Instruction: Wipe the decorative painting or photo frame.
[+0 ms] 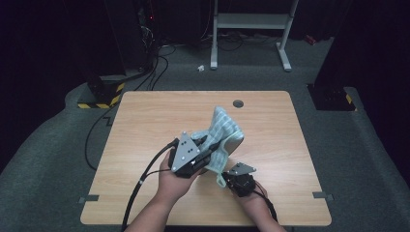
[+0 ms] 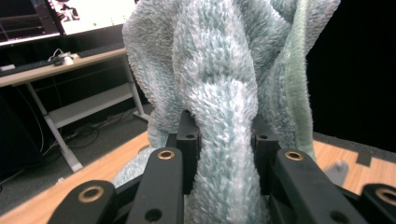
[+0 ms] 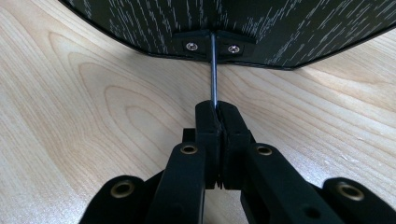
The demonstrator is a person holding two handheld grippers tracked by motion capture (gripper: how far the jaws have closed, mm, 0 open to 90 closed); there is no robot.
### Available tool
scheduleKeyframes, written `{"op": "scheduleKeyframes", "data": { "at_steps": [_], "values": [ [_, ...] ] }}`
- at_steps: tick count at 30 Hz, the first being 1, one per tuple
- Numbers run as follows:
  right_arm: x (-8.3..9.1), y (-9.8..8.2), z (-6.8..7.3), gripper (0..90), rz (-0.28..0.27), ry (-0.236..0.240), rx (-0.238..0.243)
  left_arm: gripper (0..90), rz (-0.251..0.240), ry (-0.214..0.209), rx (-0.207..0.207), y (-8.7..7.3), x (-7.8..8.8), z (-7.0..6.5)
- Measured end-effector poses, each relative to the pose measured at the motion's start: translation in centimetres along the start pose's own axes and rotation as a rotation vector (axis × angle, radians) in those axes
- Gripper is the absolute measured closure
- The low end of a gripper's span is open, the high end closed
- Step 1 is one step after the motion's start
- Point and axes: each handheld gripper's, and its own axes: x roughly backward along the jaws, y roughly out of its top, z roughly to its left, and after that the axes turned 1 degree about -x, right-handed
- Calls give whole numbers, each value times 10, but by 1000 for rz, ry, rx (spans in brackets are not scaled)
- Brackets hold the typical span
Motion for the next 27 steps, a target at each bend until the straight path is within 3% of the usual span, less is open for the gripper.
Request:
{"op": "scheduleKeyframes", "data": {
  "at_steps": [6, 10, 23, 24, 27],
  "values": [
    [0, 0, 0, 879, 1, 0, -1, 719, 53, -18, -21, 11, -19, -3],
    [0, 0, 0, 879, 4, 3, -5, 720, 51, -12, -33, 8, -19, -4],
    [0, 0, 0, 879, -3, -1, 0, 719, 3, 3, 27, -46, 33, 1],
    [0, 0, 0, 879, -3, -1, 5, 719, -9, -1, 52, -56, 43, 3],
    [0, 0, 0, 879, -2, -1, 4, 719, -16, 0, 68, -69, 55, 4]
  ]
}}
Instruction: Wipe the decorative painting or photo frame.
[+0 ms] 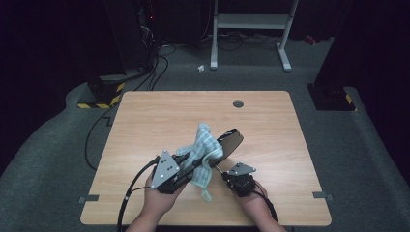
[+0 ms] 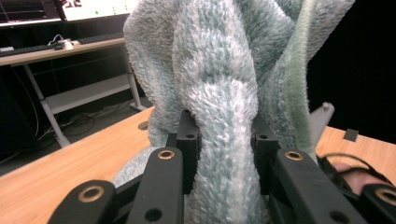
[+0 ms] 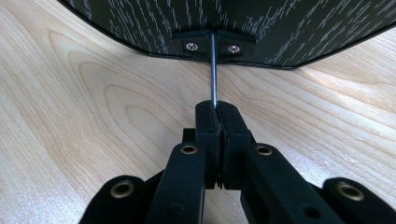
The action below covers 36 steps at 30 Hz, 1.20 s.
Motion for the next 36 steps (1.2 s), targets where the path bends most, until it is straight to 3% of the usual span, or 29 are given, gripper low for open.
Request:
{"op": "scheduleKeyframes", "data": {
  "at_steps": [3, 12, 16, 20, 23, 29, 32, 36],
  "values": [
    [0, 0, 0, 879, 1, -2, 1, 720, 7, 3, 27, -10, 6, 2],
    [0, 0, -1, 879, 1, 0, -4, 720, 4, 3, 35, -30, 12, 3],
    [0, 0, -1, 879, 1, 2, -8, 720, -20, -22, 68, -24, 12, 6],
    [0, 0, -1, 879, 1, 2, -10, 719, -34, -36, 47, -10, 6, 6],
    [0, 0, -1, 879, 1, 4, -12, 717, -33, -44, 42, -9, 2, 6],
    [0, 0, -1, 879, 0, 4, -11, 717, -28, -40, 64, -27, 8, 9],
    [0, 0, -2, 879, 0, 4, -12, 717, -6, -42, 88, -39, 11, 10],
    [0, 0, -2, 879, 0, 3, -12, 716, 54, -37, 82, -55, 8, 7]
  ]
}}
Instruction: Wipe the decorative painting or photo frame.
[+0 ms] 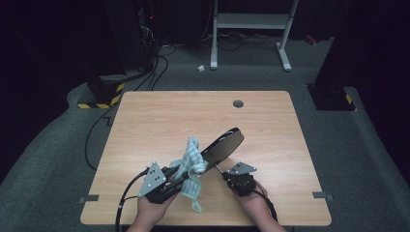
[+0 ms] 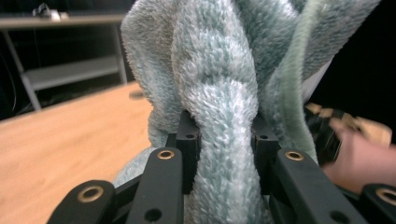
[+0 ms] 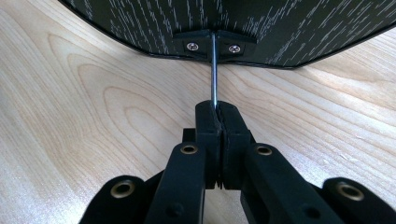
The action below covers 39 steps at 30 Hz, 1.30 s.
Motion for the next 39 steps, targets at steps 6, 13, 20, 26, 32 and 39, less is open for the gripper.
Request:
{"op": "scheduleKeyframes", "data": {
  "at_steps": [6, 13, 20, 26, 32, 39],
  "values": [
    [0, 0, 0, 879, 0, -1, 0, 717, -1, -9, 13, -10, -1, 2],
    [0, 0, -1, 880, 1, 8, -14, 716, -62, -5, 8, 6, 5, -2],
    [0, 0, 0, 880, 1, 3, -8, 716, -133, -12, -2, 30, 6, -4],
    [0, 0, 0, 879, -1, -3, 0, 716, -152, -30, -17, 48, -5, -2],
    [0, 0, -1, 879, 2, 4, -12, 715, -151, -39, -17, 37, -10, -2],
    [0, 0, 1, 879, -1, -8, -5, 715, -153, -25, -15, 21, -4, -1]
  ]
}}
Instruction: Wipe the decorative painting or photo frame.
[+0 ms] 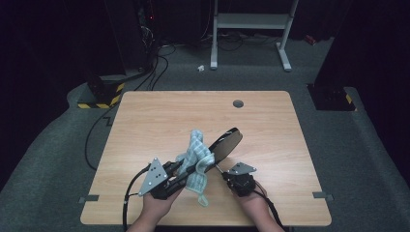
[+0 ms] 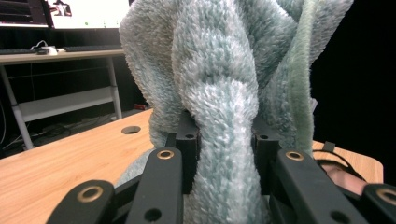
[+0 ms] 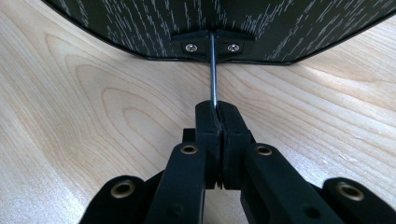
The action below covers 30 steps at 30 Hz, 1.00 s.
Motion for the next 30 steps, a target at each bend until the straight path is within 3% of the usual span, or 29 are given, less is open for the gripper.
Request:
{"op": "scheduleKeyframes", "data": {
  "at_steps": [10, 14, 23, 27, 30],
  "values": [
    [0, 0, -1, 878, 1, -5, -8, 716, 70, 19, 14, -19, 2, 2],
    [0, 0, -1, 878, 1, -4, -9, 716, 128, 26, 11, -33, -2, 1],
    [0, 0, -1, 877, 1, -4, -5, 716, 201, 18, 62, -50, -8, 7],
    [0, 0, -1, 877, 2, -3, -6, 716, 203, 17, 64, -49, -5, 7],
    [0, 0, -1, 877, 2, -2, -5, 716, 159, 9, 59, -39, 3, 5]
  ]
}}
